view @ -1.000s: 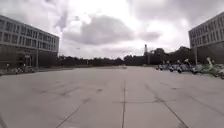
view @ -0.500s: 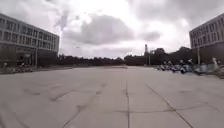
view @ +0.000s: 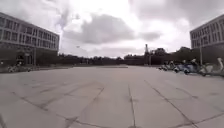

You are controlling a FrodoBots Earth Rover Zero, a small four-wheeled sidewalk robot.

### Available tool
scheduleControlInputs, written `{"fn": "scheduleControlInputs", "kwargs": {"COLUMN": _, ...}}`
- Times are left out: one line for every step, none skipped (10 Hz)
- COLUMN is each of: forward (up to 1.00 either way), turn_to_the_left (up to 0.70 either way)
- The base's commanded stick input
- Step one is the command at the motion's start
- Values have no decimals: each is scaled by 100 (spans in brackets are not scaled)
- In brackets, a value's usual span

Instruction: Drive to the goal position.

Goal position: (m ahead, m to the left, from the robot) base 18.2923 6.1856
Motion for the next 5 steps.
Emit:
{"fn": "scheduleControlInputs", "kwargs": {"forward": 70, "turn_to_the_left": 0}}
{"fn": "scheduleControlInputs", "kwargs": {"forward": 70, "turn_to_the_left": 0}}
{"fn": "scheduleControlInputs", "kwargs": {"forward": 70, "turn_to_the_left": 0}}
{"fn": "scheduleControlInputs", "kwargs": {"forward": 70, "turn_to_the_left": 0}}
{"fn": "scheduleControlInputs", "kwargs": {"forward": 70, "turn_to_the_left": 0}}
